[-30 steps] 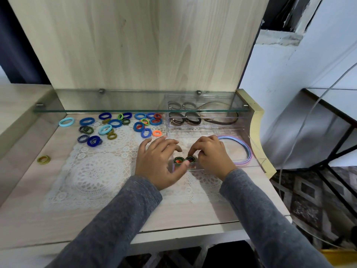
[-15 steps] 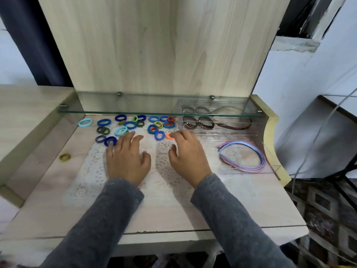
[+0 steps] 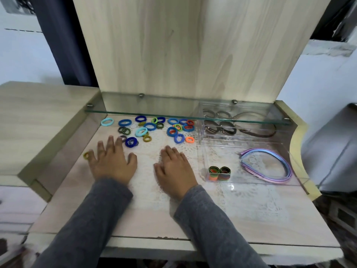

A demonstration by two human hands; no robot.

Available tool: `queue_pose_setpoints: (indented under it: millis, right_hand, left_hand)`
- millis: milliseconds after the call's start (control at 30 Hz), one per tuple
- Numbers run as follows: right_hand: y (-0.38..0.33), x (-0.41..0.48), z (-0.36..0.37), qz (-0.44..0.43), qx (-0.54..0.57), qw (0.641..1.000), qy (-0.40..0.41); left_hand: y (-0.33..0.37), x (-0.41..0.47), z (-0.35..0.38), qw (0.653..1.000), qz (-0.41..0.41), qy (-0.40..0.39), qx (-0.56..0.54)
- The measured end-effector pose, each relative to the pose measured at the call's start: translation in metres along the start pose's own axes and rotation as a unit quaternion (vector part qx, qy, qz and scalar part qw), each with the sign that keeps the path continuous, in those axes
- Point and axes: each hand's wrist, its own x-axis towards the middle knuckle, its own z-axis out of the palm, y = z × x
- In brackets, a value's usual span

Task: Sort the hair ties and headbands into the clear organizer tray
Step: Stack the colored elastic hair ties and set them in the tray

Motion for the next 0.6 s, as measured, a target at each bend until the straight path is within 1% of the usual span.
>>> queue_pose_setpoints:
  millis: [100,167,300,400,500,600]
  right_hand:
    - [-0.003,0.006,0.004,0.005,-0.007,1.000,-0.003]
    - [-0.004,0.012,0.005,0.009,-0.006,1.000,-0.004]
    - [-0.006,0.024,0.007,0.016,-0.004,1.000,-0.010]
    - [-0.009,0.033,0.008,0.014,-0.007,1.000,-0.019]
    - [-0.011,0.044,0.008,0.007,-0.008,0.999,-0.032]
    - [-0.014,0.052,0.010,0.000,-0.009,1.000,-0.024]
  left_hand:
    - [-0.004,0.008,-0.002,1.000,-0.015,-0.019,-0.020]
    - [-0.007,0.012,-0.002,0.999,-0.022,-0.017,-0.029]
    - [-0.012,0.014,0.001,0.998,-0.052,-0.018,-0.015]
    - [-0.013,0.011,0.006,0.998,-0.061,-0.014,-0.033]
    - [-0.015,0.010,0.008,0.994,-0.044,0.024,-0.102]
    - [-0.016,0.009,0.011,0.978,-0.024,0.081,-0.190]
